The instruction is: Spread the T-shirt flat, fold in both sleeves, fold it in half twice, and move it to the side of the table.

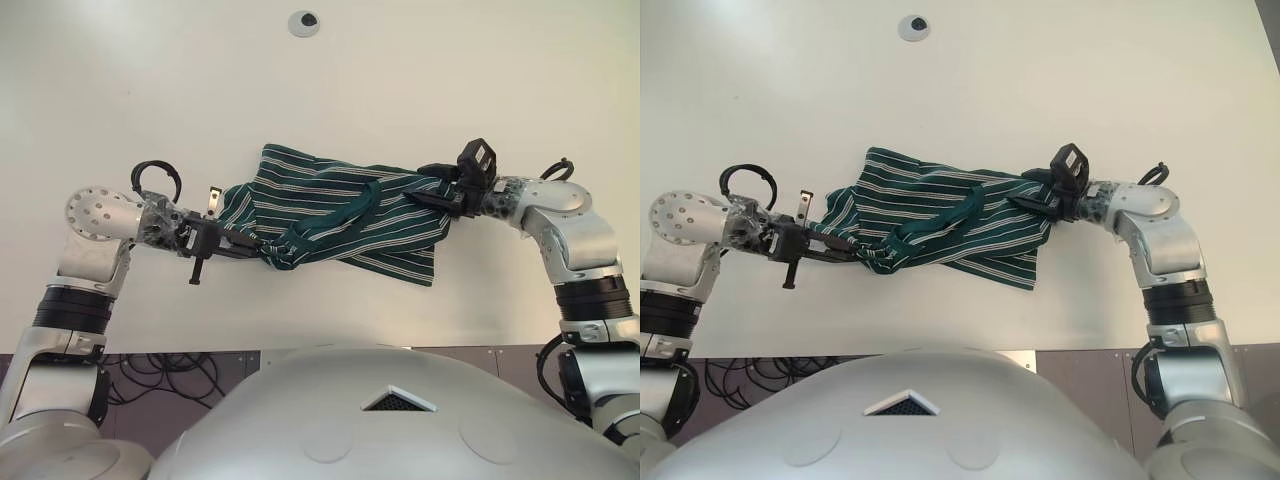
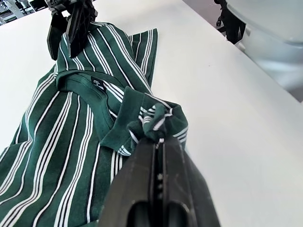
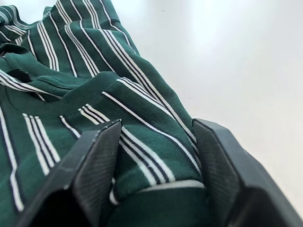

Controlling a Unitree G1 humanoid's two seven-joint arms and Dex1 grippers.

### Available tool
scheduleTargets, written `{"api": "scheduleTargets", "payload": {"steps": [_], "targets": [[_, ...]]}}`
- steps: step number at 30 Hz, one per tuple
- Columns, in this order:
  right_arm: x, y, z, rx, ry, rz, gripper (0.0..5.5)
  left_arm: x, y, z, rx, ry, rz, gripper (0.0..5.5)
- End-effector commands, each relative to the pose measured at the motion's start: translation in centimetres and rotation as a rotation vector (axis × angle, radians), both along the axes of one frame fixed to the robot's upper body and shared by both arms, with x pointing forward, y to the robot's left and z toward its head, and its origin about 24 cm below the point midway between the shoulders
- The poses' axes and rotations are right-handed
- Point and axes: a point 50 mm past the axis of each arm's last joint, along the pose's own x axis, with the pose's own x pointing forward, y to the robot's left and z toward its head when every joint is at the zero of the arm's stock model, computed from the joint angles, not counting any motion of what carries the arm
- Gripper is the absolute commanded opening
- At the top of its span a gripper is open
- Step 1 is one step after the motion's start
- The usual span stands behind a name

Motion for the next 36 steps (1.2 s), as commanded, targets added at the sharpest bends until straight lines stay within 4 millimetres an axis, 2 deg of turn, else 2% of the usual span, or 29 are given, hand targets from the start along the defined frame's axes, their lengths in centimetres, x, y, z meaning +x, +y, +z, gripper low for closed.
{"api": "scheduleTargets", "payload": {"steps": [1, 6, 19, 22, 24, 25, 28, 31, 33, 36], "targets": [[-0.4, -0.7, 0.7, -0.007, 0.004, -0.004, 2.75, 0.1, 0.2, 0.2, 0.015, -0.018, 0.003, 0.04], [-0.6, -1.6, 0.6, -0.031, 0.031, -0.041, 2.75, 0.2, 0.4, 0.6, 0.010, -0.035, 0.016, 0.04], [-0.9, -1.3, 1.8, -0.006, 0.003, -0.030, 0.40, 0.8, 0.3, 0.7, 0.001, -0.054, 0.034, 0.00], [-0.9, -1.3, 2.0, 0.000, -0.002, -0.026, 0.05, 0.9, 0.3, 0.7, -0.002, -0.057, 0.036, 0.00], [-0.9, -1.3, 2.2, -0.002, -0.031, -0.023, 0.04, 1.2, 0.2, 0.9, -0.023, -0.081, 0.049, 0.00], [-0.7, -1.2, 2.5, 0.004, -0.063, -0.031, 0.04, 1.7, -0.1, 1.2, -0.058, -0.124, 0.072, 0.00], [0.8, -1.4, 3.6, -0.085, -0.294, -0.059, 0.04, 5.4, -0.6, 3.5, -0.206, -0.338, 0.273, 0.00], [2.5, -1.6, 5.1, -0.087, -0.519, -0.118, 0.03, 8.5, -0.7, 5.8, -0.309, -0.492, 0.451, 0.00], [4.3, -2.0, 6.5, -0.052, -0.703, -0.220, 0.03, 10.5, -0.8, 7.5, -0.365, -0.581, 0.569, 0.00], [6.4, -2.5, 7.7, 0.000, -0.859, -0.332, 0.03, 13.0, -1.6, 9.1, -0.394, -0.651, 0.654, 0.00]]}}
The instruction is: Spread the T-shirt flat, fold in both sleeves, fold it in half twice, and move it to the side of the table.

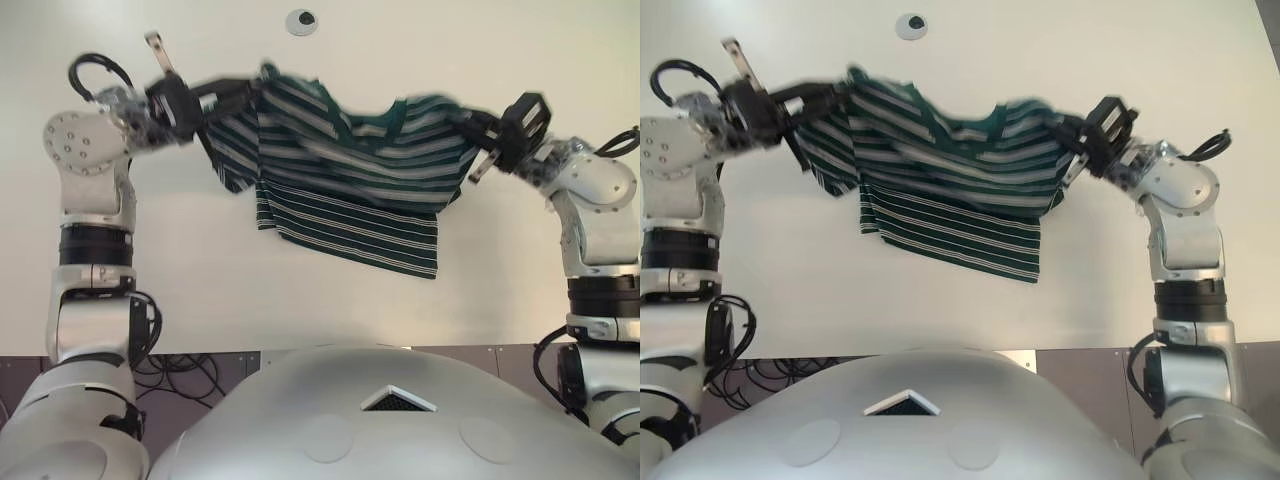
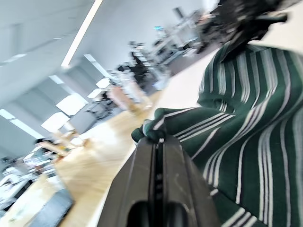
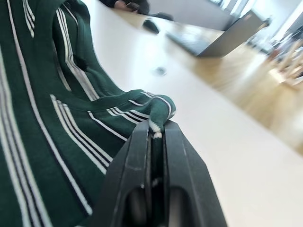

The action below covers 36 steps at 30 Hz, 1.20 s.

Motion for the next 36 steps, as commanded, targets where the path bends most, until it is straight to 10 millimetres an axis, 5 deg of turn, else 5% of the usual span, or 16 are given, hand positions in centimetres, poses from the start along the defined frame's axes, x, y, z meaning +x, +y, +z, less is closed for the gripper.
{"api": "scheduleTargets", "payload": {"steps": [1, 8, 15, 25, 36], "targets": [[2.9, -0.5, 2.0, 0.050, -0.205, -0.093, 0.03, 3.3, -1.3, 2.5, -0.011, -0.099, 0.103, 0.00], [9.0, -1.4, 7.3, 0.130, -0.311, -0.234, 0.03, 8.5, -3.5, 8.1, 0.191, -0.294, 0.290, 0.00], [12.3, -1.2, 13.2, 0.174, -0.313, -0.365, 0.03, 10.6, -3.9, 13.5, 0.222, -0.361, 0.476, 0.00], [12.9, 0.0, 20.6, 0.207, -0.433, -0.418, 0.03, 10.6, -4.7, 19.3, 0.144, -0.463, 0.573, 0.00], [12.4, -0.1, 22.7, 0.243, -0.488, -0.377, 0.03, 10.4, -4.4, 19.8, 0.111, -0.453, 0.555, 0.00]]}}
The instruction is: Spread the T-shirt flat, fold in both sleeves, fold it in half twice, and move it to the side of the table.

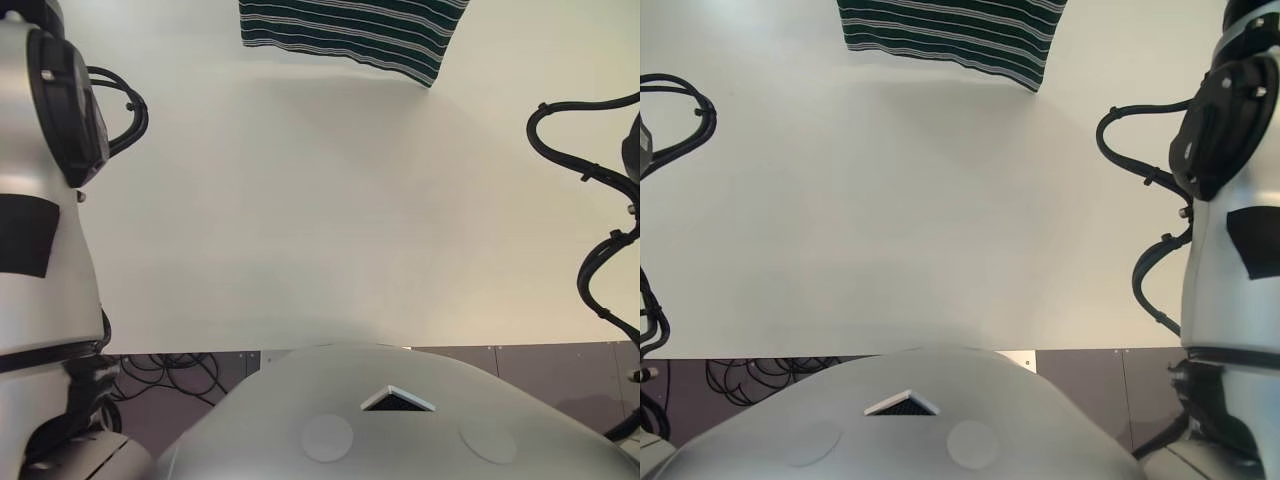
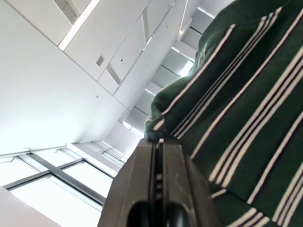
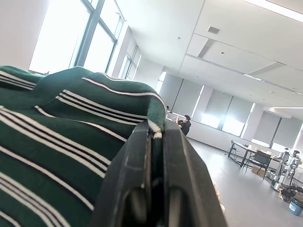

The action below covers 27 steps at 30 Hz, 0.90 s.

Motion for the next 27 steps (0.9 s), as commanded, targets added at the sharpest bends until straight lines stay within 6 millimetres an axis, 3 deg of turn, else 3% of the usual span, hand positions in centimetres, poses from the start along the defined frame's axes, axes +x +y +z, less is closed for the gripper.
{"api": "scheduleTargets", "payload": {"steps": [1, 5, 8, 12, 15, 18, 21, 27], "targets": [[-0.6, -0.6, 1.9, -0.005, -0.050, 0.021, 0.03, -0.3, 0.3, 0.8, -0.018, 0.000, -0.026, 0.00], [-0.8, -0.6, 0.5, -0.049, -0.033, 0.134, 0.03, -0.5, 0.5, -1.6, -0.043, 0.100, -0.149, 0.00], [-1.4, -0.6, -1.3, -0.081, -0.023, 0.278, 0.03, -1.6, 0.5, -3.7, -0.117, 0.205, -0.436, 0.00], [-3.4, -0.4, -3.5, -0.116, -0.030, 0.572, 0.03, -3.7, 2.0, -7.2, -0.034, 0.342, -0.701, 0.00], [-5.9, -0.5, -5.4, -0.120, 0.005, 0.738, 0.03, -6.3, 3.6, -8.8, -0.036, 0.495, -0.938, 0.00], [-9.2, -0.9, -7.7, -0.103, 0.092, 0.883, 0.03, -10.8, 4.4, -10.1, -0.040, 0.653, -1.141, 0.00], [-13.1, -1.1, -11.7, -0.170, 0.236, 1.024, 0.03, -14.8, 4.4, -13.2, 0.069, 0.811, -1.177, 0.00], [-19.5, -1.4, -21.0, -0.350, 0.559, 1.100, 0.03, -20.0, 4.2, -23.6, 0.363, 1.087, -0.985, 0.00]]}}
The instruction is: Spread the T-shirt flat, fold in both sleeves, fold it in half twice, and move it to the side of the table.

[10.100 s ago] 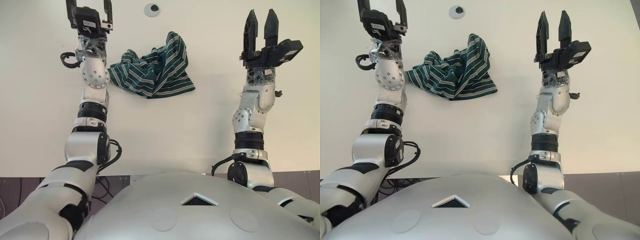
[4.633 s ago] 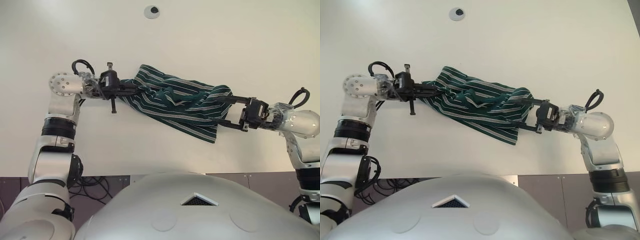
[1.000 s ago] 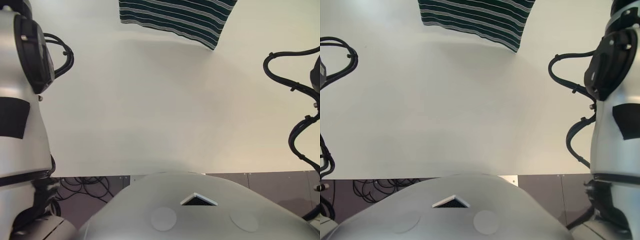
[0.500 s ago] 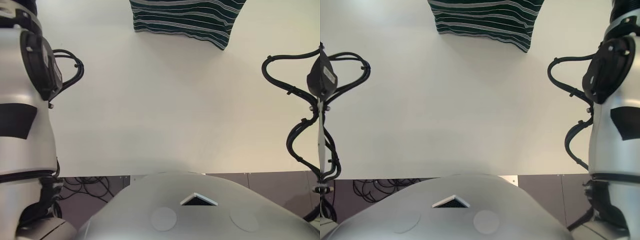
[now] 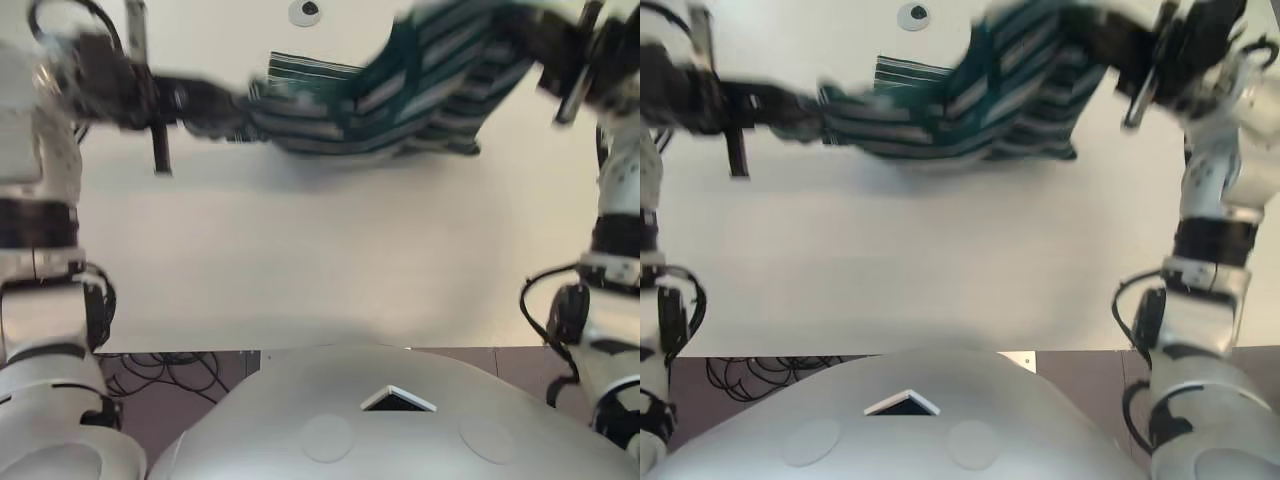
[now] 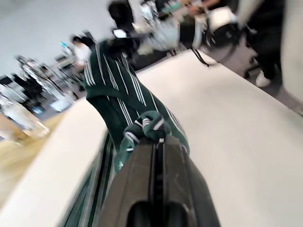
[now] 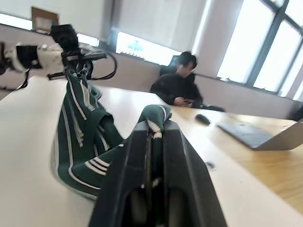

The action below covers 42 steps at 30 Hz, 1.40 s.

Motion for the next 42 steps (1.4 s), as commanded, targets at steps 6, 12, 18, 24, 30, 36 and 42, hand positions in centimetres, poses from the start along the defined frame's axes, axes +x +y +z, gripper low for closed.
{"api": "scheduleTargets", "payload": {"steps": [6, 12, 18, 24, 30, 36, 42], "targets": [[-8.0, -1.0, -8.5, -0.359, 0.240, 0.174, 0.03, -7.9, -0.4, -9.5, 0.352, -0.045, -0.139, 0.00], [-9.8, -2.3, -10.6, -0.495, 0.234, 0.115, 0.03, -9.9, 3.1, -12.2, 0.497, -0.013, -0.133, 0.00], [-10.4, -4.6, -12.2, -0.621, 0.171, 0.046, 0.03, -10.2, 5.8, -13.6, 0.588, 0.018, -0.107, 0.00], [-11.2, -5.3, -12.2, -0.606, 0.228, 0.038, 0.03, -10.9, 7.4, -13.9, 0.632, 0.076, -0.089, 0.00], [-12.1, -3.5, -9.2, -0.380, 0.562, 0.095, 0.72, -11.4, 5.3, -10.7, 0.427, 0.437, 0.020, 0.57], [-13.7, -5.3, -9.4, -0.449, 0.668, 0.145, 1.59, -13.7, 7.3, -10.2, 0.570, 0.610, -0.015, 1.19], [-12.8, -5.3, -7.8, -0.389, 0.562, 0.179, 1.94, -12.1, 6.7, -8.6, 0.484, 0.587, -0.028, 1.19]]}}
